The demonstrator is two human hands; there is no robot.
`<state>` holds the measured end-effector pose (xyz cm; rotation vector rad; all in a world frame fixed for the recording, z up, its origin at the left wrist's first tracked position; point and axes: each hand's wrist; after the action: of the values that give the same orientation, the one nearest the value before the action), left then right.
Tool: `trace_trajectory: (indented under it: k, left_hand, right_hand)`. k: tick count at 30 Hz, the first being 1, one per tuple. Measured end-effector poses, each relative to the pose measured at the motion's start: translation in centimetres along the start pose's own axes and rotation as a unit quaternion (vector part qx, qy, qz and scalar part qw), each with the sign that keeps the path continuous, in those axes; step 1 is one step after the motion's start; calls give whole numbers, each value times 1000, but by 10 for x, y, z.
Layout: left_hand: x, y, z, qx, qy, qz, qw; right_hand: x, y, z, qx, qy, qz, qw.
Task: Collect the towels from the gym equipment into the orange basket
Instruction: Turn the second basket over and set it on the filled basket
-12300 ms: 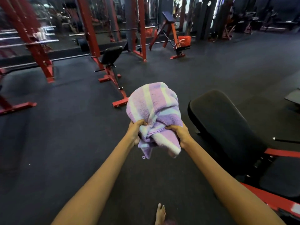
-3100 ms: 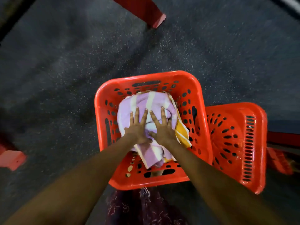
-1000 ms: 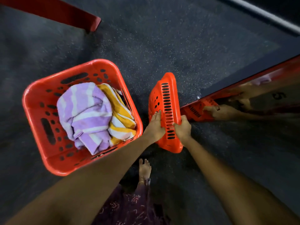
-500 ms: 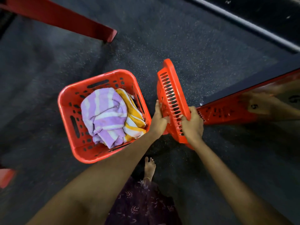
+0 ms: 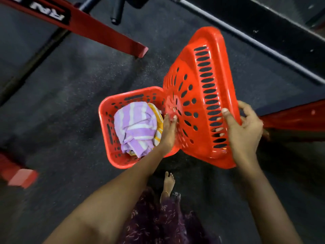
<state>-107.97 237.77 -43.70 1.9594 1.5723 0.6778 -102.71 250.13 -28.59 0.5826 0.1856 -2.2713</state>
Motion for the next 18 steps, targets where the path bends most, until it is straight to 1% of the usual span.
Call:
trace_trajectory:
  k: [3, 7, 9, 13, 15, 18]
  left_hand:
    - [-33, -3, -6, -5, -40, -47, 998]
    - [-79, 2, -20, 22, -85, -120, 989]
    - [-102, 2, -18, 14, -121, -159, 980]
    - [-148, 3, -14, -42, -188, -215, 957]
    - [-166, 4, -11, -52, -200, -228, 951]
    - [-185, 0, -3, -57, -215, -234, 946]
  right_hand:
    - [14, -5, 18, 36, -92, 21, 995]
    - [46, -9, 23, 120, -189, 78, 971]
    - [63, -10, 17, 164, -206, 106, 959]
    - [101, -8, -6, 243, -230, 151, 930]
    - [117, -3, -21, 276, -238, 182, 913]
    - [139, 4, -44, 314, -253, 206, 892]
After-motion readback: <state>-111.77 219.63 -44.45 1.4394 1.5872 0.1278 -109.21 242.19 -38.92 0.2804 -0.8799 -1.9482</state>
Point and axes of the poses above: each hand's wrist, its own y-axis away from the middle knuckle, its own x-axis out of the palm, z = x × y, and after that the axes turned 6 degrees about -x, right-handed
